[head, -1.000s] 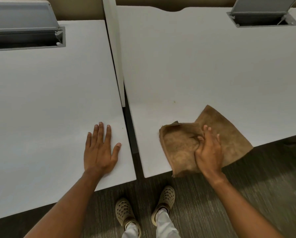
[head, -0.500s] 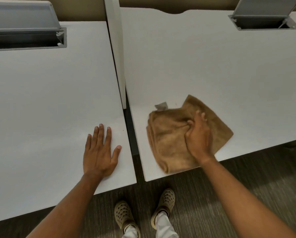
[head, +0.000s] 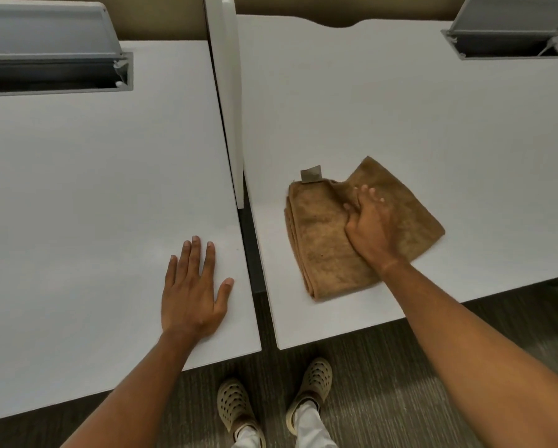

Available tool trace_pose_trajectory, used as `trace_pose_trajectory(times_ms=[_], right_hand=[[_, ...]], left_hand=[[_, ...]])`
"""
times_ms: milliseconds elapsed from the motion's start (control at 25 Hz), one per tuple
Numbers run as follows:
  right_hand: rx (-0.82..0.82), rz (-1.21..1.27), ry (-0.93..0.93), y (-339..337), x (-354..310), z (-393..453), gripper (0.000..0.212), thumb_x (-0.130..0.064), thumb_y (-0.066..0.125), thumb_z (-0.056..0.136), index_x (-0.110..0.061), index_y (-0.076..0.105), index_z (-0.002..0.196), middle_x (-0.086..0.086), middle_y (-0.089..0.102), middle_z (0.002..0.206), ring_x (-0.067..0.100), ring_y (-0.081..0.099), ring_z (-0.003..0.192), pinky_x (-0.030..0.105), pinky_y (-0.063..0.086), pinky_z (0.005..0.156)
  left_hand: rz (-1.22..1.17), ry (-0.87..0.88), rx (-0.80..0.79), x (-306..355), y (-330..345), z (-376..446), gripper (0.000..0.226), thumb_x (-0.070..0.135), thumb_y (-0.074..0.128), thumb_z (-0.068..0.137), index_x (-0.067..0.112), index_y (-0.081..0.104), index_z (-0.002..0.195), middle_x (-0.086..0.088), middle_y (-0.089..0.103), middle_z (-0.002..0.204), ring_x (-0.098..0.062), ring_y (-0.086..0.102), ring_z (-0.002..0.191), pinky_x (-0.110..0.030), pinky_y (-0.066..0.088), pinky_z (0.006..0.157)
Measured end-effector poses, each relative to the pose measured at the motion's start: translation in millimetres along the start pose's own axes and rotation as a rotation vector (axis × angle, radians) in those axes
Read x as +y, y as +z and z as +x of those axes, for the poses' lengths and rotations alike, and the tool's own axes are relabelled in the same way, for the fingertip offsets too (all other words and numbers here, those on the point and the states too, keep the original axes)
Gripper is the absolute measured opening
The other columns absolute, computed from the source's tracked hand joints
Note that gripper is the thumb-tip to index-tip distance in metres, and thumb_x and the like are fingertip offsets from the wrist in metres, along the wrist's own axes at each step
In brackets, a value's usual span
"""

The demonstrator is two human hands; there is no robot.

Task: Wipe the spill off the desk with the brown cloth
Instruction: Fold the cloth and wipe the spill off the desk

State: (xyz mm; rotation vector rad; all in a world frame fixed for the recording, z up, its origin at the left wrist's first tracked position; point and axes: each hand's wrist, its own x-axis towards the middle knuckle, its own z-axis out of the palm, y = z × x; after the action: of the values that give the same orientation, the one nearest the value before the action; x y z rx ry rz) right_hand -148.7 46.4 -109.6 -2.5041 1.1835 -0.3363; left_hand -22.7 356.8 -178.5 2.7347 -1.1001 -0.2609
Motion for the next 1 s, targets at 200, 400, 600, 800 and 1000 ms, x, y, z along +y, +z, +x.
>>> trace_pose_trajectory(times_ms=[200,400,600,800,1000], right_hand=[[-0.220,0.070,-0.414,7.6,-35.2,-36.0,0.050,-0.028,0.040,0.095,-0.007,0.051,0.139,0.014,0.047,0.147,0.025,0.039,0.141,0.039,0.020,0.121],[-0.221,-0.103,-0.315,9.7,-24.7,-30.9,0.072,-0.053,0.025,0.096,-0.006,0.027,0.151,0.015,0.023,0.159,0.027,0.015,0.150,0.041,0.007,0.123],[-0.230,-0.206,-0.259,11.6,-43.3,-51.8,0.096,-0.077,0.017,0.085,-0.011,0.011,0.155,0.012,0.003,0.163,0.026,-0.001,0.151,0.044,-0.002,0.122],[-0.200,-0.210,-0.236,15.7,-48.8,-42.2,0.078,-0.062,0.012,0.093,-0.014,0.016,0.154,0.017,0.013,0.162,0.029,0.006,0.151,0.045,0.001,0.122],[-0.184,-0.168,-0.338,27.8,-51.6,-56.2,0.067,-0.050,0.013,0.099,-0.012,0.025,0.152,0.014,0.023,0.160,0.026,0.015,0.150,0.043,0.008,0.123]], left_hand=[[0.013,-0.008,-0.006,0.6,1.2,-0.2,0.079,0.061,0.016,0.092,0.016,0.003,0.155,-0.011,-0.003,0.164,-0.024,-0.007,0.151,-0.045,0.004,0.123],[0.015,-0.007,-0.006,-0.3,1.6,-1.1,0.079,0.062,0.012,0.092,0.016,0.002,0.155,-0.010,-0.004,0.164,-0.023,-0.008,0.151,-0.044,0.003,0.123],[0.014,-0.005,-0.001,-1.7,3.0,-1.9,0.079,0.062,0.013,0.093,0.016,0.002,0.155,-0.011,-0.004,0.164,-0.023,-0.007,0.151,-0.044,0.003,0.123],[0.000,-0.006,0.010,1.1,1.2,-2.2,0.079,0.063,0.013,0.093,0.016,0.004,0.155,-0.011,-0.002,0.164,-0.024,-0.005,0.151,-0.045,0.004,0.123],[0.014,-0.010,0.000,1.3,1.5,-0.3,0.079,0.063,0.014,0.093,0.016,0.002,0.156,-0.010,-0.004,0.164,-0.024,-0.007,0.151,-0.046,0.004,0.123]])
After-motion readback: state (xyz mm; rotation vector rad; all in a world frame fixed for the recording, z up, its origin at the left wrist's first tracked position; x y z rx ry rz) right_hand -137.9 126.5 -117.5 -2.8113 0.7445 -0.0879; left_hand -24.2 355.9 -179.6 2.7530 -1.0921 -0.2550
